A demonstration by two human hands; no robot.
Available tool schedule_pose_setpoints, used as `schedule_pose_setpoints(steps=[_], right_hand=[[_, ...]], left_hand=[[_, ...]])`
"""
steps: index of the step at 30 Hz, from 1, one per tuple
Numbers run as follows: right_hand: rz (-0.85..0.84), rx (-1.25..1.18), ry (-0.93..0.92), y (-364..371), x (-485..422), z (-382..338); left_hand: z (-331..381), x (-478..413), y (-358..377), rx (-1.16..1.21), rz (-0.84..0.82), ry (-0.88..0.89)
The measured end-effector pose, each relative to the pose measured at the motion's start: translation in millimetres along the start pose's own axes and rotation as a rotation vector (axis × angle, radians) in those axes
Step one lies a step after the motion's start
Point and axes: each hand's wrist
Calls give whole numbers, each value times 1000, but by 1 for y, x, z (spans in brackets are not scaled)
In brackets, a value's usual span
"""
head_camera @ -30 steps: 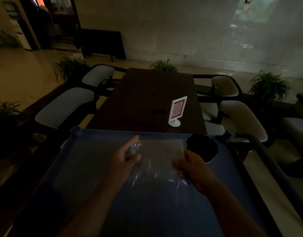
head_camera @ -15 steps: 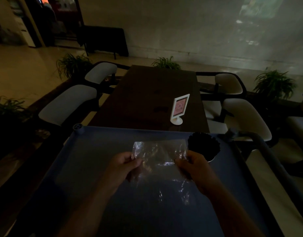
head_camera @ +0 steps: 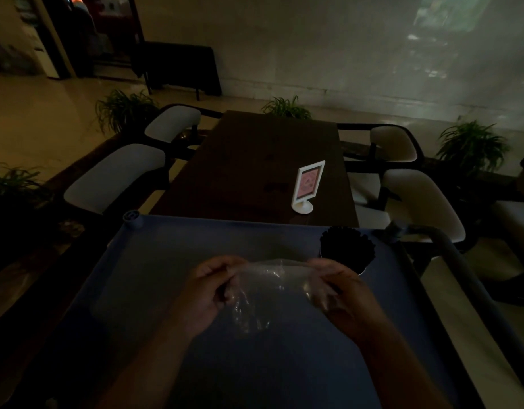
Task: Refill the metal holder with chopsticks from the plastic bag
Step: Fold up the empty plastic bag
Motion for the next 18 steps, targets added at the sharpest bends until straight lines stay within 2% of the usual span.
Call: schedule_pose_setpoints(steps=[7, 9, 13, 15, 18], right_hand=[[121, 51, 116, 2, 2, -7], [99, 158, 89, 7, 2, -11], [59, 356, 40, 13, -3, -19], [28, 400, 5, 13, -6, -25], [-132, 479, 15, 10, -10, -34]], left_hand=[[0, 1, -3, -169, 12, 87], [3, 1, -5, -200, -2, 72], [15, -2, -14, -139, -169, -15], [24, -1, -15, -158, -176, -76], [35, 0, -7, -237, -254, -205]])
Point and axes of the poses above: each hand's wrist, its own x-axis away from the middle knuckle, its own y-axis out of the palm, z = x × y, and after that the axes turned 12 degrees about y, right-handed
